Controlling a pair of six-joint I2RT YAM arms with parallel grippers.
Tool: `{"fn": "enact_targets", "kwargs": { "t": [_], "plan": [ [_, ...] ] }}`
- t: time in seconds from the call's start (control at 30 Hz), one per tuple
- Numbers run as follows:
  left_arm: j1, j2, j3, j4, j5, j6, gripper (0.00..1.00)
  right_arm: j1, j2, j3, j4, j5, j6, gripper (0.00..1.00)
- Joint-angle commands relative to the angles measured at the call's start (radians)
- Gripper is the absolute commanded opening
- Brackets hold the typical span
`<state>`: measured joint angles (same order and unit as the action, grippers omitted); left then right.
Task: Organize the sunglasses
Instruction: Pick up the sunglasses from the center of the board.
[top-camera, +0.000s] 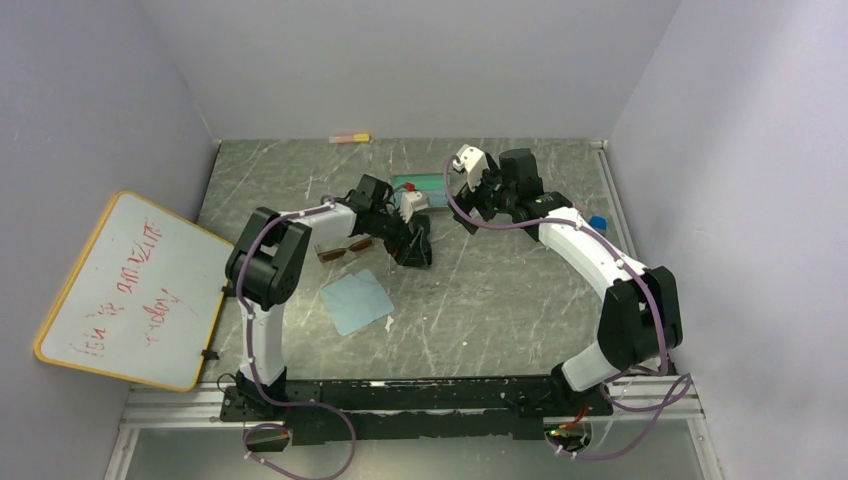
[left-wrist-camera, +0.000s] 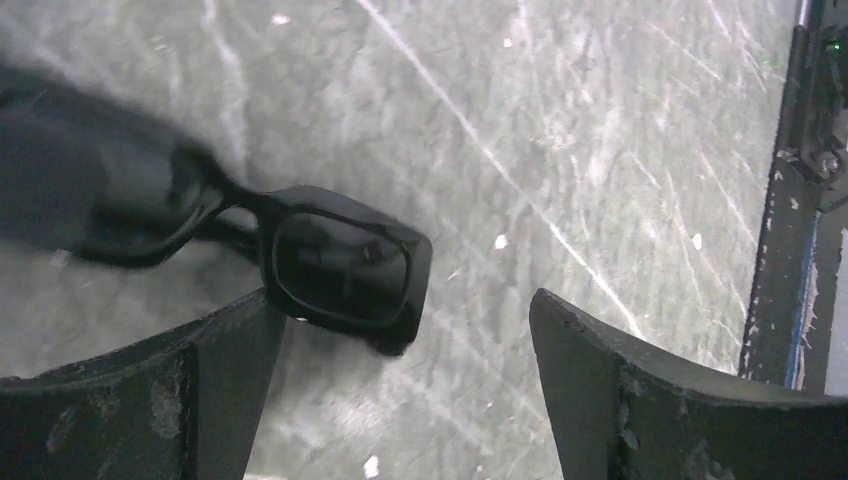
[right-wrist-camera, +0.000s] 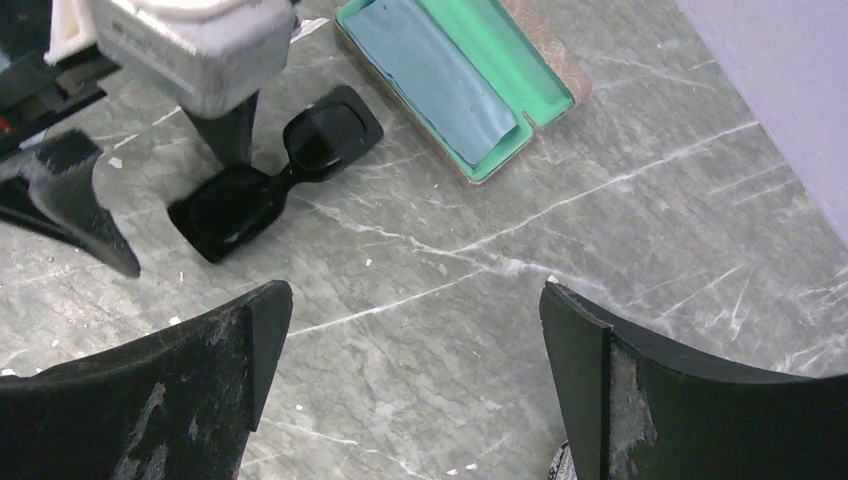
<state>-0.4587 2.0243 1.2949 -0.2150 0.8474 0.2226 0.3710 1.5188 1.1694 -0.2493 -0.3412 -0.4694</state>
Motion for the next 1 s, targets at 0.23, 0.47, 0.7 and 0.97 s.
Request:
{"fn": "enact_targets", "kwargs": {
  "t": [0.23,0.47,0.7,0.97],
  "plan": [
    [-0.099,-0.048,0.024,0.021,0.023,-0.008,0.96,0.000,-0.013,0.002,0.040,0.046,0.013,1.00],
    [-0.072,-0.150,-0.028,0.028,-0.007,0.023,0.96,-0.001,0.066,0.028,0.010,0.050,-0.037,1.00],
    [-0.053,-0.195,-0.093,0.039,-0.078,0.052,0.96,-0.001,0.123,0.080,-0.009,0.041,-0.048,1.00],
    [0.002,-0.249,-0.104,0.052,-0.049,0.037,0.96,0.004,0.137,0.017,-0.025,-0.082,-0.272,1.00]
  ]
}}
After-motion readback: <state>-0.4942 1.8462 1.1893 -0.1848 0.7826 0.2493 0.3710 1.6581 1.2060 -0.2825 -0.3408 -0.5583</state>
